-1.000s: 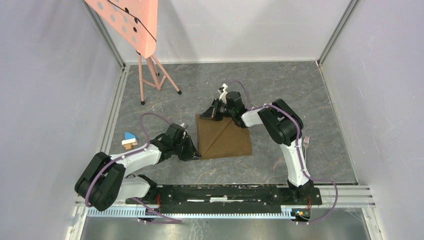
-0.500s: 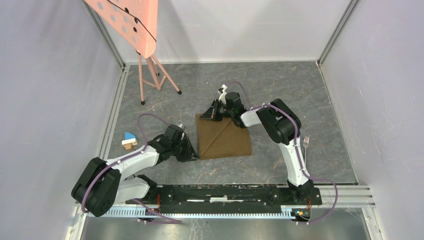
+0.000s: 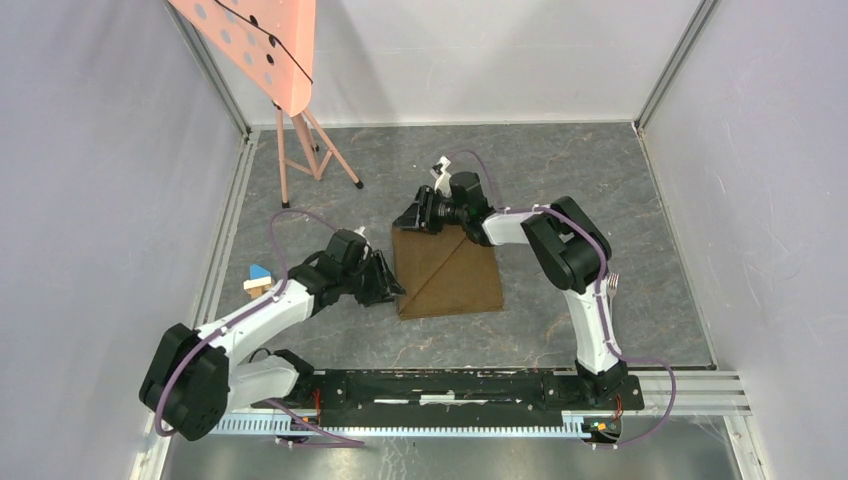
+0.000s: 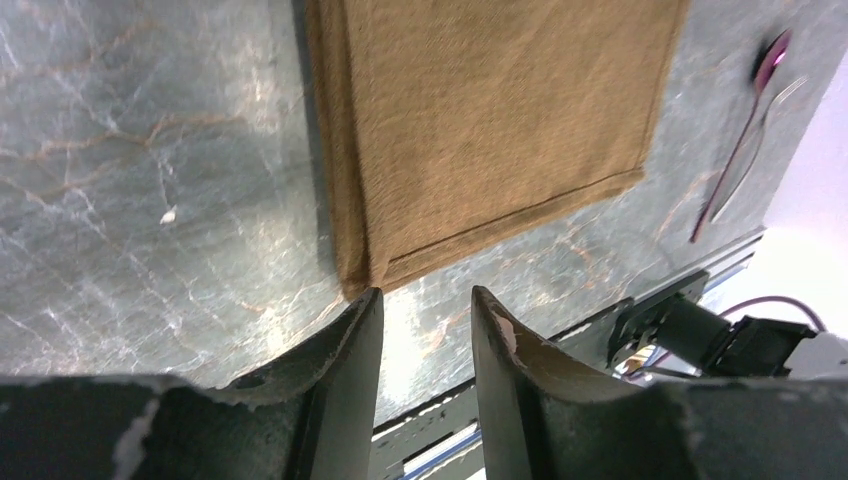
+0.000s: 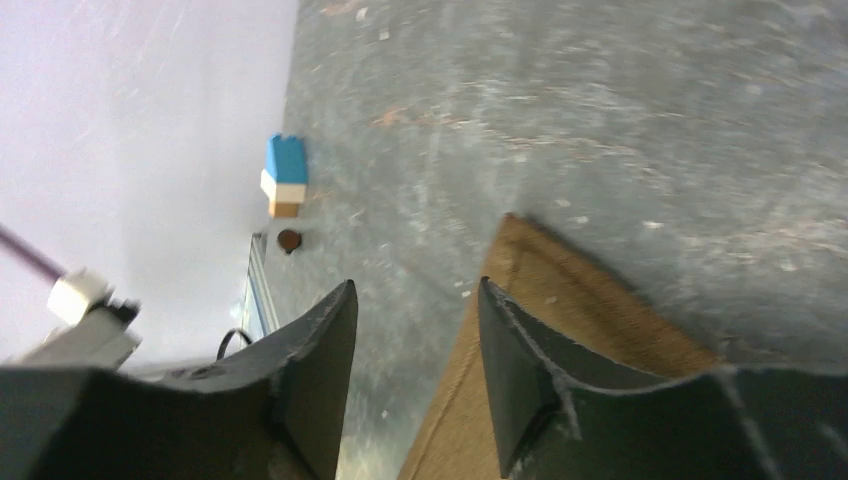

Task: Fold the napkin into a case and place the utensils inside
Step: Fold the top corner of the square-folded napkin at the center of the board, then smooth out the upper triangle-folded napkin at the center of the board.

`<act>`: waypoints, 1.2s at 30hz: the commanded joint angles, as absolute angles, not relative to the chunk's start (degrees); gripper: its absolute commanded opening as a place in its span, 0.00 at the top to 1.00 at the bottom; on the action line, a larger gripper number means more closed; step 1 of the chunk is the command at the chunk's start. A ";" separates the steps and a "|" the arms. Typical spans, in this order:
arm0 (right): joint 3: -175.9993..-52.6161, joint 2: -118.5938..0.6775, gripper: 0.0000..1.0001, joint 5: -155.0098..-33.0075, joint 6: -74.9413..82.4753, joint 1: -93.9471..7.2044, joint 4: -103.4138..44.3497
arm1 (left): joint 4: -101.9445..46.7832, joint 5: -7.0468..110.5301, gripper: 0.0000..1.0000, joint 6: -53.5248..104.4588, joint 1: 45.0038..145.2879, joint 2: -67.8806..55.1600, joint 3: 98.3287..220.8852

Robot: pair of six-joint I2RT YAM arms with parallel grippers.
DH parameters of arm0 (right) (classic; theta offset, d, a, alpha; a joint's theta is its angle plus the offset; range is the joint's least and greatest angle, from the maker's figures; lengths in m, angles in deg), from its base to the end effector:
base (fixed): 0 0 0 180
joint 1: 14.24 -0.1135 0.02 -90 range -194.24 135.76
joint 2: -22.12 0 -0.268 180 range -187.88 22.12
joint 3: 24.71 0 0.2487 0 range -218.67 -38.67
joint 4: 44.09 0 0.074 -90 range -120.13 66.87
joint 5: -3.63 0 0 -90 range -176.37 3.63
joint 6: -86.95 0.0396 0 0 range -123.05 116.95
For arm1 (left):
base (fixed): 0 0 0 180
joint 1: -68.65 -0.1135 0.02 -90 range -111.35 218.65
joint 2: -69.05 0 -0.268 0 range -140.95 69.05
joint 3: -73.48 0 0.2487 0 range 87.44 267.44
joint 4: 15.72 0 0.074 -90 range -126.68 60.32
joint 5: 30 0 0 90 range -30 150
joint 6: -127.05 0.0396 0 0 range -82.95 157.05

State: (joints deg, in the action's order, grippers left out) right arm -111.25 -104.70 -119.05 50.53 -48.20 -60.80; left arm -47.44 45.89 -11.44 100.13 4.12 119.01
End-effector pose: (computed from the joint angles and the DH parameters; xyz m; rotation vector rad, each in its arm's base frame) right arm 0.3768 0.2796 0.1243 -0.0418 2.2644 1.4783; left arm 0.1754 -0.1187 0.1861 -0.2771 2.6344 -0.8512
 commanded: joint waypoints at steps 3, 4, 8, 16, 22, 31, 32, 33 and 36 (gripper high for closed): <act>-111.61 -88.03 0.34 -123.70 33.65 -45.30 -48.65 | -46.88 43.78 0.56 -8.77 99.14 1.42 125.34; -110.14 -86.70 0.34 -124.30 30.46 -44.08 -46.49 | -45.10 42.19 0.58 -9.30 99.17 0.28 125.73; -99.68 -83.03 0.37 -130.82 28.64 -37.48 -50.48 | -38.45 36.49 0.63 -10.71 99.15 -6.36 127.64; -100.93 -90.58 0.36 -137.34 23.55 -33.90 -49.66 | -35.74 40.43 0.72 -8.66 98.69 -15.83 128.46; -99.69 -96.24 0.36 -139.19 29.21 -32.41 -60.33 | -31.19 41.19 0.74 -9.88 98.64 -17.70 122.55; -104.14 -102.59 0.36 -139.45 29.24 -29.99 -60.98 | -27.93 42.38 0.76 -10.77 98.69 -16.03 115.75; -104.81 -102.91 0.35 -139.61 28.93 -29.77 -60.33 | -27.97 42.66 0.76 -10.77 98.66 -15.52 115.21; -105.50 -103.06 0.35 -139.71 28.36 -29.44 -59.56 | -28.06 42.75 0.77 -10.81 98.65 -14.82 114.84; -108.23 -102.60 0.34 -139.54 26.28 -28.77 -55.75 | -28.66 42.71 0.77 -10.94 98.79 -12.66 114.34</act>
